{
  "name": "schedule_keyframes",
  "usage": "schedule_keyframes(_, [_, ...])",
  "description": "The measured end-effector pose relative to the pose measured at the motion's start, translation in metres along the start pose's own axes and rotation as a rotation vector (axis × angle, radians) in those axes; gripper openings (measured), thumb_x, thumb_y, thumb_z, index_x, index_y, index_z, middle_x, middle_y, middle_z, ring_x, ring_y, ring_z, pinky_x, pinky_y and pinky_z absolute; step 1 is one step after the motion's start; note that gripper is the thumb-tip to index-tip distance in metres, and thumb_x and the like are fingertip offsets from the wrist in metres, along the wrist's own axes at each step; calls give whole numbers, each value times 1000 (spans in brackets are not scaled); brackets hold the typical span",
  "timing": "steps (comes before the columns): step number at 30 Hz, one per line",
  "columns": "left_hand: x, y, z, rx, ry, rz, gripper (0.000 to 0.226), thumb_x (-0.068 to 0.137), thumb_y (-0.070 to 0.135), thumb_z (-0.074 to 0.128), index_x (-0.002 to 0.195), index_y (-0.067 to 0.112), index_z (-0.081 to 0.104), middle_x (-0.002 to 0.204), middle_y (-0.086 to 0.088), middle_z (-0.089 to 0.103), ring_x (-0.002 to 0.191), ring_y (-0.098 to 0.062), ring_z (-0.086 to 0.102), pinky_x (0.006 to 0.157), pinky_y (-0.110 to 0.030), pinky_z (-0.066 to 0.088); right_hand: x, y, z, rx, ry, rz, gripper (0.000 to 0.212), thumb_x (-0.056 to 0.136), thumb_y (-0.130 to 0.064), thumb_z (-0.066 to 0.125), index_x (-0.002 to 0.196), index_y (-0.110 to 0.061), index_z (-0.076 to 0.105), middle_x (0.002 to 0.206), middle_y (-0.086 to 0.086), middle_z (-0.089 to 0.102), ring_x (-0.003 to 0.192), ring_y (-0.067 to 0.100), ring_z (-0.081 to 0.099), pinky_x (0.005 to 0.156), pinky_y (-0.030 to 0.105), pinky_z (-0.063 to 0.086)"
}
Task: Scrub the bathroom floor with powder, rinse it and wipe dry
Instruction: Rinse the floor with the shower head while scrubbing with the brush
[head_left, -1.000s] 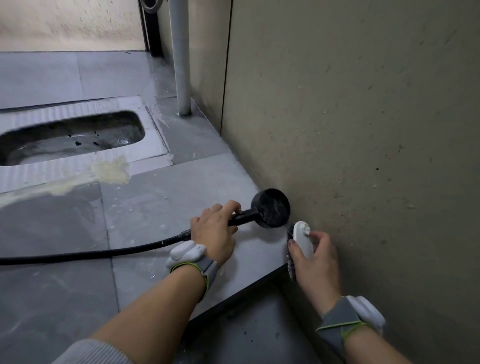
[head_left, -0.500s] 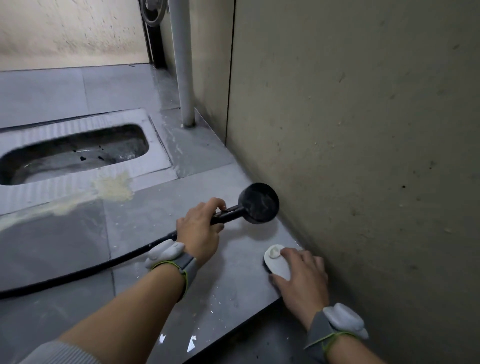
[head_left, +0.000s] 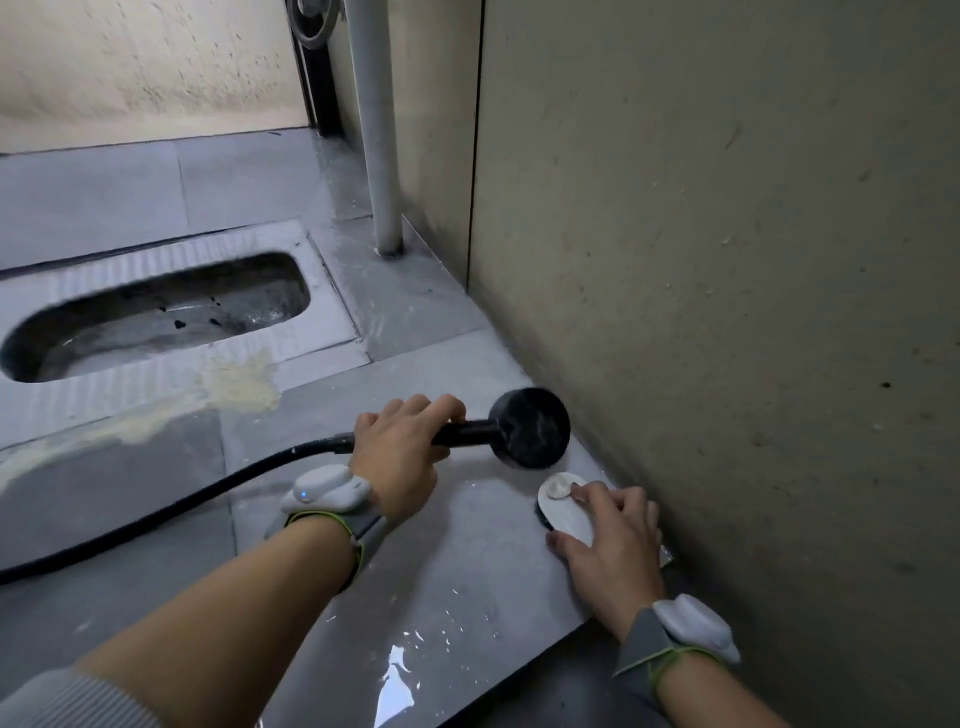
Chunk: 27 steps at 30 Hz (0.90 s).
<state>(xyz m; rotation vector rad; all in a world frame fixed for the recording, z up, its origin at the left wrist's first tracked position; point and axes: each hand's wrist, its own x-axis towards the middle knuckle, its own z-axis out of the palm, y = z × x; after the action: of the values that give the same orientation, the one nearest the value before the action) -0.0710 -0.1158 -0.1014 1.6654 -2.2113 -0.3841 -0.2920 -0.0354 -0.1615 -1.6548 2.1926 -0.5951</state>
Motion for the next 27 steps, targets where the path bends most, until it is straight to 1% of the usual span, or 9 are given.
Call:
schedule_keyframes(4, [14,0,1,-185,96,-155,33,89,15,59,112,34,47,100,6,52,97,-22,45,81,-38,30,1,0,0,-6,6,4,44,71,-38,77,109,-31,57,104,-6,32,106,20,33,91,34,30])
schedule_keyframes(6, [21,5,4,-210,105,-134,33,88,16,60,112,34,48,99,7,53,98,-21,45,81,-38,30,2,0,0,-20,-6,7,43,72,-38,77,109,-33,55,105,-6,31,107,19,33,91,34,30])
schedule_keyframes(10, [33,13,11,-133,84,-19,31,88,16,60,109,35,48,98,9,52,96,-20,45,79,-34,26,0,-1,0,-16,-30,6,43,73,-40,74,109,-35,52,105,-7,30,107,18,33,93,33,30])
schedule_keyframes(12, [38,10,13,-81,77,-7,31,88,15,59,108,35,48,99,9,53,97,-20,45,78,-33,25,1,-1,0,-9,-35,8,42,73,-40,74,109,-35,52,105,-7,30,107,18,33,94,33,30])
schedule_keyframes(15, [43,-1,10,-66,114,-105,31,87,15,60,109,34,49,102,6,55,100,-24,47,78,-35,25,3,-1,1,-24,-31,4,43,73,-41,74,109,-36,52,104,-7,30,106,18,33,93,33,30])
schedule_keyframes(18, [45,-11,8,-152,180,-222,33,85,15,63,109,34,50,103,4,57,102,-26,50,82,-39,33,4,0,2,-26,-29,2,43,73,-43,74,109,-37,52,105,-7,29,106,18,33,93,33,30])
schedule_keyframes(20, [42,-14,7,-163,139,-203,32,86,15,62,108,35,49,102,5,57,100,-25,50,83,-40,34,6,0,3,-22,-38,11,43,73,-43,73,109,-37,51,106,-7,29,107,18,33,94,34,31])
schedule_keyframes(23, [27,-14,6,-116,54,-126,30,88,17,61,107,36,48,99,7,55,96,-23,48,80,-37,31,10,-5,4,-12,-39,20,42,74,-42,73,109,-36,51,108,-7,30,109,19,33,96,35,30])
schedule_keyframes(27, [-4,-17,6,-173,48,-154,31,88,18,61,107,38,47,98,7,56,94,-21,48,83,-40,35,11,-11,5,-20,-31,36,43,76,-42,72,112,-34,49,107,-6,28,111,21,32,94,34,28])
